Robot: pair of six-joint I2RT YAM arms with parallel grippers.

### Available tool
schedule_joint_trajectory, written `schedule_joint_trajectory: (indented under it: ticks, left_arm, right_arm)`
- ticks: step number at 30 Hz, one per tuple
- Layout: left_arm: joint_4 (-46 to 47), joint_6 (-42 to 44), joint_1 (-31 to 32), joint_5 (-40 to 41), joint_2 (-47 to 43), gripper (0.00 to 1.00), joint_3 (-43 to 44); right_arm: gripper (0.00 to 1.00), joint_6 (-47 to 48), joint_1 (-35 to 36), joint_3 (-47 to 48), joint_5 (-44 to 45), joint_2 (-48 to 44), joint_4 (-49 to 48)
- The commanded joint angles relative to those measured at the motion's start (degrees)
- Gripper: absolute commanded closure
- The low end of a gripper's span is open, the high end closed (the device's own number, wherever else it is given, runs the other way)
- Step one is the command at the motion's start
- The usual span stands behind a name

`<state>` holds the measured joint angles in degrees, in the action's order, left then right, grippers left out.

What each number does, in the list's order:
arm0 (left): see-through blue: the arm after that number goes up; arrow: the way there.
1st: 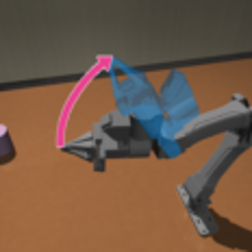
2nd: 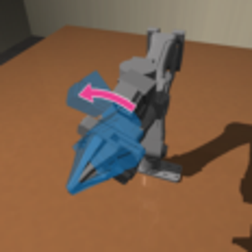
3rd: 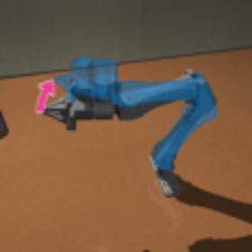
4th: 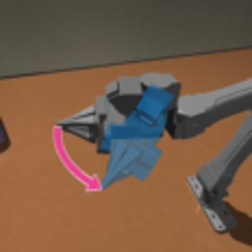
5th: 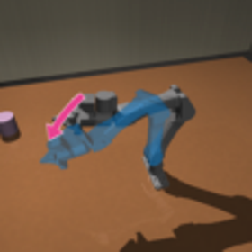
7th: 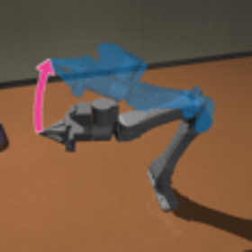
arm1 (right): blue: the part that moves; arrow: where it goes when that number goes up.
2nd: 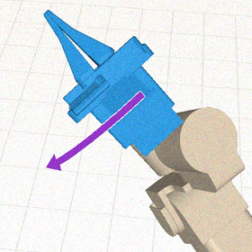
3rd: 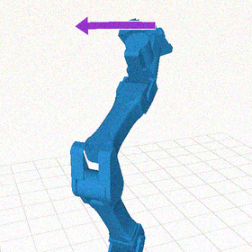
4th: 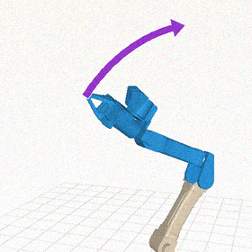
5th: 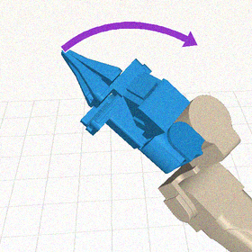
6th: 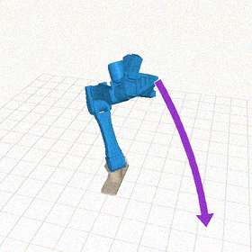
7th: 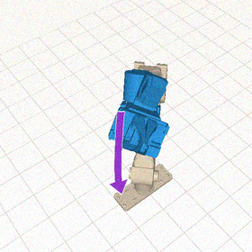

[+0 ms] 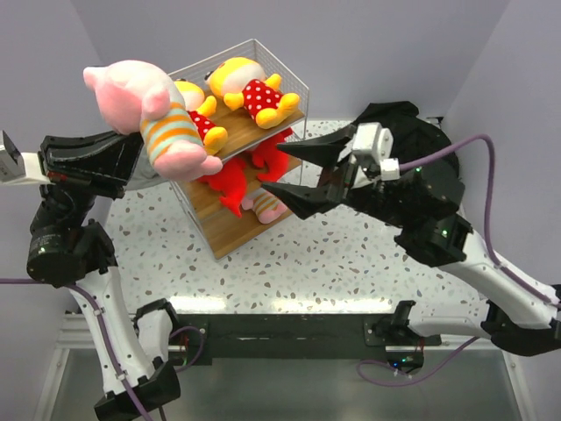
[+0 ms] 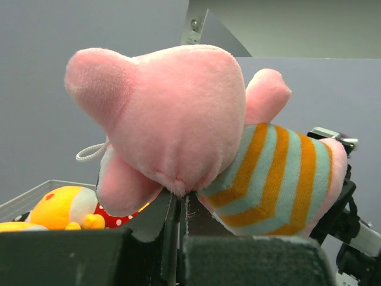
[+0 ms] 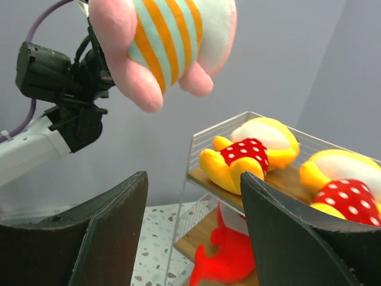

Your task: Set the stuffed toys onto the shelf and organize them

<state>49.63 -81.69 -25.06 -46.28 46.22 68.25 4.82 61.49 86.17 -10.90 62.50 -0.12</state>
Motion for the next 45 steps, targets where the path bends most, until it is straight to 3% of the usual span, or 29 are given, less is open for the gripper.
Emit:
schedule_joint_trajectory:
  ticks: [1,10,20,38,45]
  left_arm:
    - [10.4,-9.2,-0.2,-1.3,-1.0,1.0,-1.5]
    - [9.4,-7.3,-0.1,-2.8,-2.9,1.0,-1.8]
    - [10.2,-8.0,-0.1,-2.0,-2.8,1.0,-3.2]
    - [11.4,-8.8,0.0,-1.0,-2.1,1.0,-3.7]
    - [11.1,-7.6,-0.1,-0.5,-4.1,1.0,-6.9]
  right_arm:
    - [0.33,0.1,0.1,4.2,-7.6,3.6,-9.0]
    - [0.32,-4.4,0.2,2.8,-13.3,6.4,-18.2]
    - [0.33,-10.5,0.7,2.0,-17.8,9.9,-21.9]
    - [0.32,-10.9,3.5,0.3,-19.1,11.8,-24.3]
    - [0.33,-11.7,4.1,-0.5,-15.2,12.7,-27.3]
